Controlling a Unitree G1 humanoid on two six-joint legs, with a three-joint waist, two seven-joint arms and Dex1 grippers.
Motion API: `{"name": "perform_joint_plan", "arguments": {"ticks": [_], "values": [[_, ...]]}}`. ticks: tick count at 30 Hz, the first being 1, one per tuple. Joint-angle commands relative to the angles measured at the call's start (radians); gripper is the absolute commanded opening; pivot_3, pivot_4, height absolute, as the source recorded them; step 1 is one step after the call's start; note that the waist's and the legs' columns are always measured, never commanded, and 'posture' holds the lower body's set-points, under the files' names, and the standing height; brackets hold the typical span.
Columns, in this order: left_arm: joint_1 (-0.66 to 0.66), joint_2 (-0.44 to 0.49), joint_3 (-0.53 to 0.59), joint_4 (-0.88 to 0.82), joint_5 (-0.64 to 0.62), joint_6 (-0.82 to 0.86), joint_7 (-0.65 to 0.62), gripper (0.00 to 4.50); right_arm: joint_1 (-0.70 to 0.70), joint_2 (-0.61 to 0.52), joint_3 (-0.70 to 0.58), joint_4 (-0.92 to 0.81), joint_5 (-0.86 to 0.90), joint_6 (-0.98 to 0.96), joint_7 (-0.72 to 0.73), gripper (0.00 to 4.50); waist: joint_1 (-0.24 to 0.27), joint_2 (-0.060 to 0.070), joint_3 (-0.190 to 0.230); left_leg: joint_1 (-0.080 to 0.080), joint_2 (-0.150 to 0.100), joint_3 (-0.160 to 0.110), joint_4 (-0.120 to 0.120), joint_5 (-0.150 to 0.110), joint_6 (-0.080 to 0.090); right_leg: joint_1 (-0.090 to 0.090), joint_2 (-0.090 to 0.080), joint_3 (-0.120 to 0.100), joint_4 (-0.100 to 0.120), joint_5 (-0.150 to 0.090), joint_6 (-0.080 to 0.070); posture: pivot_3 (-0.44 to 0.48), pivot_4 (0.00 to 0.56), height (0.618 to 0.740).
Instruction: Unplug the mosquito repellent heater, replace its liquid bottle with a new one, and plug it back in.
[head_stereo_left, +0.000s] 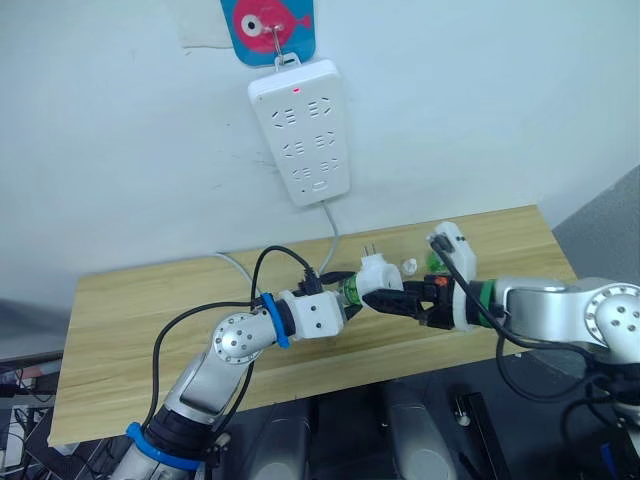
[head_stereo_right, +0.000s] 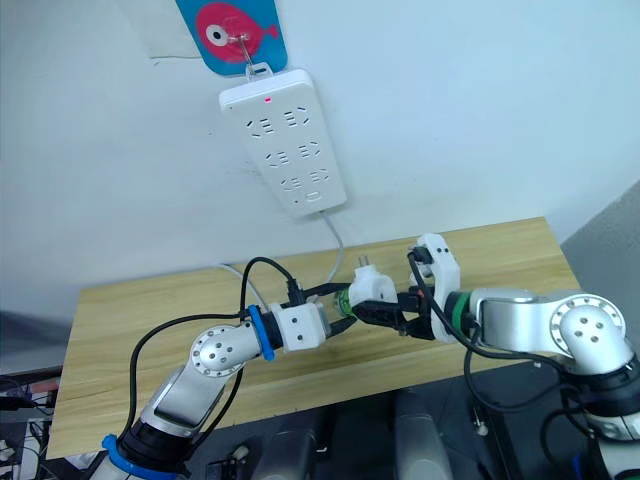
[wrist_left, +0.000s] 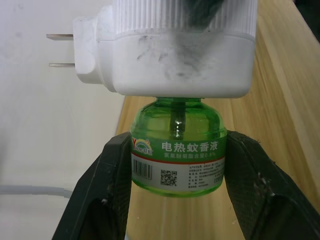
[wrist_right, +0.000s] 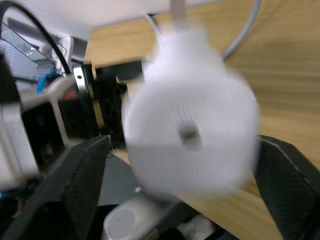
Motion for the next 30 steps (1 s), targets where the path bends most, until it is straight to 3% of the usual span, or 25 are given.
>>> {"name": "perform_joint_plan", "arguments": {"ticks": [1, 6, 13, 30], "values": [[0.038, -0.089, 0.057, -0.072, -0.205, 0.062, 0.013, 2.23, 0.108, 0.013, -0.119, -0.193, -0.09, -0.11, 0.063, 4.45, 0.002, 0.0, 0.0, 0.0, 0.0, 0.0, 0.0, 0.0, 0.0, 0.0, 0.0, 0.0, 0.0, 0.0, 0.0, -0.111, 0.355, 0.74], [0.081, -0.152, 0.089, -0.105, -0.383, 0.122, -0.015, 2.23, 0.241, 0.103, -0.132, -0.386, -0.369, -0.251, 0.116, 4.45, 0.0, 0.0, 0.0, 0.001, 0.0, 0.0, 0.001, 0.0, 0.0, 0.0, 0.001, 0.0, 0.001, 0.0, 0.001, -0.135, 0.346, 0.74], [0.097, -0.146, 0.104, -0.138, -0.484, 0.161, -0.039, 2.23, 0.273, 0.227, -0.038, -0.456, -0.661, -0.342, 0.117, 4.45, -0.002, -0.001, -0.001, 0.002, 0.0, 0.001, 0.001, 0.001, -0.002, 0.001, 0.001, 0.001, 0.001, 0.0, 0.001, -0.147, 0.332, 0.74], [0.097, -0.152, 0.071, -0.158, -0.5, 0.185, -0.021, 2.23, 0.16, 0.446, 0.068, -0.364, -0.846, -0.326, 0.136, 4.45, -0.013, -0.001, -0.002, 0.002, 0.0, 0.001, 0.0, 0.0, -0.001, 0.001, 0.001, 0.001, 0.001, 0.0, 0.001, -0.138, 0.33, 0.74]]}}
